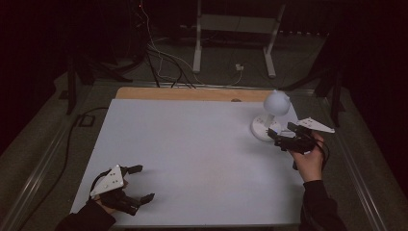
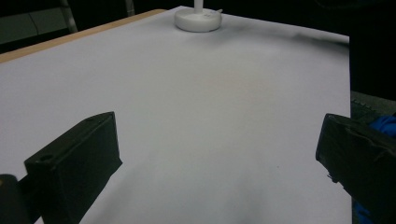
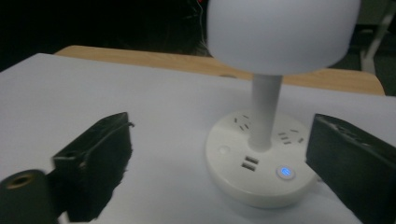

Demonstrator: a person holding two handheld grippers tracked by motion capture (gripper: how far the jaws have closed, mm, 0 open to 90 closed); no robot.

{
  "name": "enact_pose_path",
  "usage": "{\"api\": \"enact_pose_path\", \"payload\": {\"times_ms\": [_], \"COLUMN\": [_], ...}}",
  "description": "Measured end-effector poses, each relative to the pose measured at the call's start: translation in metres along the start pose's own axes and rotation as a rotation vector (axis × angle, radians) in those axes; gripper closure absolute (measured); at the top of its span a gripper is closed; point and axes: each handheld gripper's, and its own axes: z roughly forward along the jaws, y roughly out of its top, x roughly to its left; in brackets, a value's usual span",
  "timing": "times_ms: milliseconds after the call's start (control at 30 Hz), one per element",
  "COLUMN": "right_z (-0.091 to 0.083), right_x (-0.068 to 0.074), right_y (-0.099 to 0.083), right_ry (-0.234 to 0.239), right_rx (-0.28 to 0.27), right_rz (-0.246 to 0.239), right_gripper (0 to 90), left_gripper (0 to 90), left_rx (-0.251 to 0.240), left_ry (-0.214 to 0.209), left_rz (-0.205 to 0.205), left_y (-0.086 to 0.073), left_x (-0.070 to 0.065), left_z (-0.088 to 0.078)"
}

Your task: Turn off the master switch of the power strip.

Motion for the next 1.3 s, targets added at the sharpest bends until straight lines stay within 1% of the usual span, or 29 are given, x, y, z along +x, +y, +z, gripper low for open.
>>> {"api": "enact_pose_path", "payload": {"times_ms": [33, 67, 133, 167, 200, 233, 267, 333, 367, 400, 433, 467, 500, 533, 600, 667, 733, 833, 867, 900, 933, 967, 1000, 1033, 1067, 1133, 1167, 1233, 1300], "right_z": [0.001, 0.002, 0.004, 0.004, 0.007, 0.008, 0.008, 0.01, 0.012, 0.013, 0.013, 0.015, 0.015, 0.017, 0.019, 0.021, 0.022, 0.026, 0.026, 0.027, 0.029, 0.029, 0.031, 0.031, 0.033, 0.034, 0.036, 0.038, 0.039], "right_x": [-0.001, -0.002, -0.004, -0.004, -0.005, -0.006, -0.006, -0.008, -0.01, -0.011, -0.011, -0.012, -0.012, -0.014, -0.015, -0.016, -0.017, -0.02, -0.02, -0.02, -0.021, -0.021, -0.022, -0.022, -0.023, -0.023, -0.024, -0.025, -0.026], "right_y": [0.0, 0.0, 0.0, 0.0, -0.001, -0.001, -0.001, -0.002, -0.002, -0.002, -0.002, -0.003, -0.003, -0.003, -0.004, -0.005, -0.005, -0.006, -0.006, -0.006, -0.007, -0.007, -0.008, -0.008, -0.008, -0.009, -0.01, -0.011, -0.012], "right_ry": [-0.012, -0.017, -0.045, -0.045, -0.063, -0.076, -0.076, -0.09, -0.107, -0.112, -0.112, -0.12, -0.12, -0.13, -0.145, -0.165, -0.169, -0.196, -0.196, -0.208, -0.22, -0.22, -0.238, -0.238, -0.251, -0.255, -0.267, -0.264, -0.269], "right_rx": [-0.001, 0.005, -0.001, -0.001, 0.01, 0.005, 0.005, 0.013, 0.009, 0.012, 0.012, 0.006, 0.006, 0.009, 0.014, 0.013, 0.02, 0.039, 0.039, 0.049, 0.057, 0.057, 0.068, 0.068, 0.076, 0.081, 0.087, 0.095, 0.096], "right_rz": [0.0, 0.012, 0.026, 0.026, 0.037, 0.038, 0.038, 0.053, 0.061, 0.072, 0.072, 0.076, 0.076, 0.079, 0.071, 0.066, 0.065, 0.062, 0.062, 0.065, 0.06, 0.06, 0.048, 0.048, 0.046, 0.048, 0.043, 0.056, 0.054], "right_gripper": [9.5, 15.9, 19.1, 19.1, 24.7, 26.4, 26.4, 33.5, 39.2, 43.1, 43.1, 48.1, 48.1, 53.8, 55.6, 60.3, 61.2, 71.1, 71.1, 73.8, 79.0, 79.0, 84.1, 84.1, 88.8, 89.8, 90.0, 90.0, 90.0], "left_gripper": [0.3, 0.3, 0.3, 0.3, 0.3, 0.3, 0.3, 0.3, 0.3, 0.3, 0.3, 0.3, 0.3, 0.3, 0.3, 0.3, 0.3, 0.3, 0.3, 0.3, 0.3, 0.3, 0.3, 0.3, 0.3, 0.3, 0.3, 0.3, 0.3], "left_rx": [0.0, 0.0, 0.001, 0.0, -0.001, -0.001, -0.001, 0.0, 0.001, 0.001, 0.001, 0.002, 0.002, 0.002, 0.002, 0.004, 0.004, 0.005, 0.005, 0.008, 0.009, 0.01, 0.01, 0.009, 0.01, 0.008, 0.009, 0.012, 0.014], "left_ry": [0.001, 0.001, 0.002, 0.0, -0.002, -0.001, -0.001, -0.001, -0.001, -0.001, 0.0, 0.0, 0.0, 0.0, 0.0, -0.001, -0.001, 0.0, 0.0, 0.001, 0.001, 0.0, -0.001, 0.0, -0.001, -0.001, -0.001, -0.001, -0.002], "left_rz": [0.0, 0.0, 0.001, -0.001, 0.0, 0.0, 0.0, 0.0, 0.0, 0.0, -0.001, -0.001, -0.002, -0.002, -0.002, -0.003, -0.003, -0.005, -0.005, -0.004, -0.003, -0.003, -0.004, -0.003, -0.003, -0.005, -0.005, -0.005, -0.004], "left_y": [0.0, 0.0, 0.0, 0.0, 0.0, 0.0, 0.0, 0.0, 0.0, 0.0, 0.0, 0.0, 0.0, 0.0, 0.0, 0.0, 0.0, 0.0, 0.0, 0.0, 0.0, 0.0, 0.0, 0.0, 0.0, 0.0, 0.0, 0.0, 0.0], "left_x": [0.0, 0.0, 0.0, 0.0, 0.0, 0.0, 0.0, 0.0, 0.0, 0.0, 0.0, 0.0, 0.0, 0.0, 0.0, 0.0, 0.0, 0.0, 0.0, 0.0, 0.0, 0.0, 0.0, 0.0, 0.0, 0.0, 0.0, 0.0, 0.0], "left_z": [0.0, 0.0, 0.0, 0.0, 0.0, 0.0, 0.0, 0.0, 0.0, 0.0, 0.0, 0.0, 0.0, 0.0, 0.0, 0.001, 0.001, 0.001, 0.001, 0.001, 0.001, 0.001, 0.001, 0.001, 0.001, 0.001, 0.001, 0.001, 0.001]}}
